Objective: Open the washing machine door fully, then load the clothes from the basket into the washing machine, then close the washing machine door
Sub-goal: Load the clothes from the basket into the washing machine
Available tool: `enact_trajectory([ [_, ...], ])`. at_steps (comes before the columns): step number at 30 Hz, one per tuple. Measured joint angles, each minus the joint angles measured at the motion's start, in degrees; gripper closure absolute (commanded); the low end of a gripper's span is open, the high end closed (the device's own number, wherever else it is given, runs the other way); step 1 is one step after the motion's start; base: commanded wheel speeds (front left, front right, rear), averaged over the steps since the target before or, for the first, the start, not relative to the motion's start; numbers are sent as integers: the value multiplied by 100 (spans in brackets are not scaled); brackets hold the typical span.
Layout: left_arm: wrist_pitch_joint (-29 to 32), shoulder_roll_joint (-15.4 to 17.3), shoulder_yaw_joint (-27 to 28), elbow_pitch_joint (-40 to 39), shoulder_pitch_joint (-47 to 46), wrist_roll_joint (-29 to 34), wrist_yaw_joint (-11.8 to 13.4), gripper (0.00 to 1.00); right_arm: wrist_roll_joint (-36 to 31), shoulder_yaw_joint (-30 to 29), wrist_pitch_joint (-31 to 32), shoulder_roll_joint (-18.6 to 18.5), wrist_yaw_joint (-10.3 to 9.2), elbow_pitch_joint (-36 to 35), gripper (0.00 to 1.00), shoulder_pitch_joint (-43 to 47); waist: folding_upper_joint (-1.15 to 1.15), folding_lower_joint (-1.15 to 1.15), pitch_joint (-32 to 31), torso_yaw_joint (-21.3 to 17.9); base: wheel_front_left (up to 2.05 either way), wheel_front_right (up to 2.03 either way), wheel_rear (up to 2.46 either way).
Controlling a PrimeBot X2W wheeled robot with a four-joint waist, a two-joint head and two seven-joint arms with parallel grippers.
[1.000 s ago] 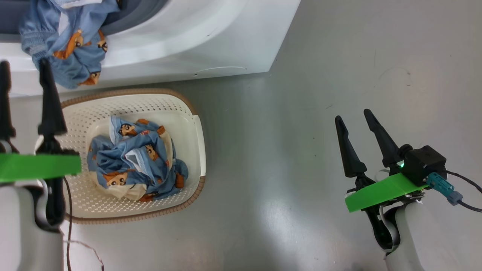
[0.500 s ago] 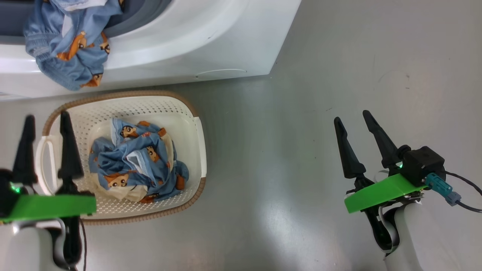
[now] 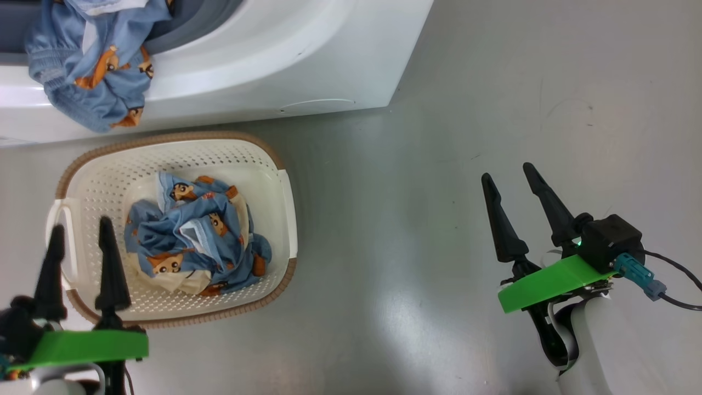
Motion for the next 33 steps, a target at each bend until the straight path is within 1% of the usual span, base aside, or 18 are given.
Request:
enact_trajectory([
  [5, 0, -44, -4, -11, 186, 40, 0, 0, 1, 11, 0, 0, 0, 11, 0, 0, 0, 0, 3, -13, 0, 0, 0],
  [21, 0, -67, -98, 90, 153, 44, 0, 0, 46, 4, 0, 0, 0, 25, 0, -1, 0, 0, -12, -24, 0, 0, 0],
  [28, 1, 21, -335, 312, -402, 10, 0, 0, 46, 18, 0, 0, 0, 27, 0, -9, 0, 0, 9, -43, 0, 0, 0],
  [33, 1, 57, -549, 644, -863, -154, 0, 0, 83, 51, 0, 1, 0, 30, 0, -14, 0, 0, 37, -79, 0, 0, 0],
])
